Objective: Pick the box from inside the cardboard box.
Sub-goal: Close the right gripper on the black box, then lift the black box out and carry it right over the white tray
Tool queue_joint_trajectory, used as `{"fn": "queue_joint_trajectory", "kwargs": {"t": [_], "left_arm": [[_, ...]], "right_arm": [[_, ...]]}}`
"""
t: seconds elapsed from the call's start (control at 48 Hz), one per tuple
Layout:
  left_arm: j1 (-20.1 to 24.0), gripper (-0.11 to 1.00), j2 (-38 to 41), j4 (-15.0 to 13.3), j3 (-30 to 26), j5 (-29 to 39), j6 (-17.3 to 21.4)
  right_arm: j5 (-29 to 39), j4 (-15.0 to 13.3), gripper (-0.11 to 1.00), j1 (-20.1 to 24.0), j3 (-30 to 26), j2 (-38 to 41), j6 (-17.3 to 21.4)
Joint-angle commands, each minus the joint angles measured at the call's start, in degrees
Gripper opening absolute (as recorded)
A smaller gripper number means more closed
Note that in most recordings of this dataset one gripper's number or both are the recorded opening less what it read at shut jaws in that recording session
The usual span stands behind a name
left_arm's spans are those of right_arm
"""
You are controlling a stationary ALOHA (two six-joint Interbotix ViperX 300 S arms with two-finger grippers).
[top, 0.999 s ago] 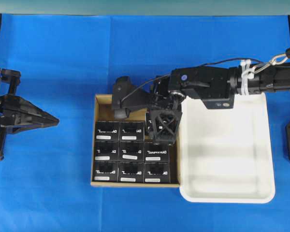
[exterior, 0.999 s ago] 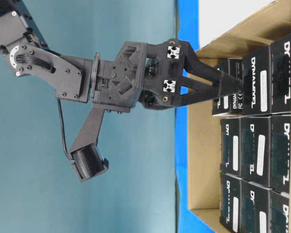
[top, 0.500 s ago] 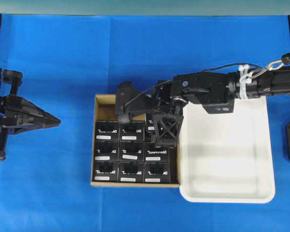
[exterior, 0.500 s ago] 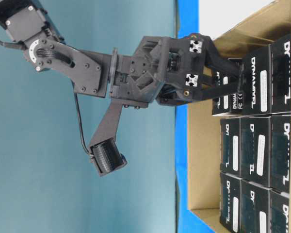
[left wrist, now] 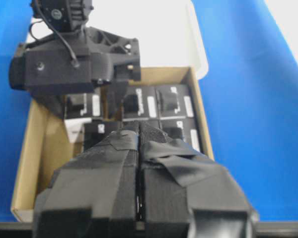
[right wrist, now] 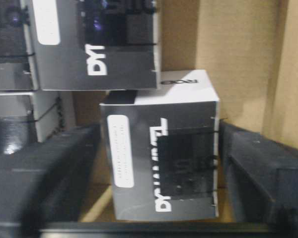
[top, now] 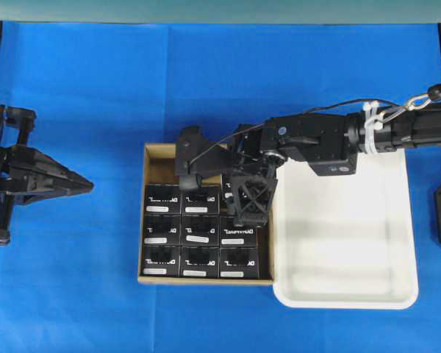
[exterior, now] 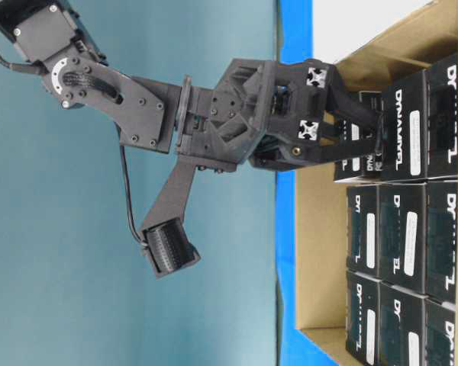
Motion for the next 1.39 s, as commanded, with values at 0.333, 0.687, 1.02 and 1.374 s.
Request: {"fn": "queue_joint_trajectory", "kwargs": {"t": [0.333,0.687,1.02,1.374], "left_arm": [[-0.1,-0.07,0.5,0.1,-1.7,-0.6,0.1],[-0.1,-0.07,0.5,0.1,-1.7,-0.7,0.2],[0.4,-0.07,0.5,0.1,-1.8,-0.7,0.3],[0.4,-0.07,0.5,0.2,-1.8,-0.7,0.2]], "right_arm": [[0.1,0.1,0.64,0.6,-1.1,-0.7,0.3],[11.8,0.1,0.64,-3.4,-7.7,-7.8,0.7],[24.3,0.1,0.64,-6.9,-10.5,-16.6,0.1],[28.8,-0.2,0.64,-8.6,-4.1,-22.6,-0.1]]}}
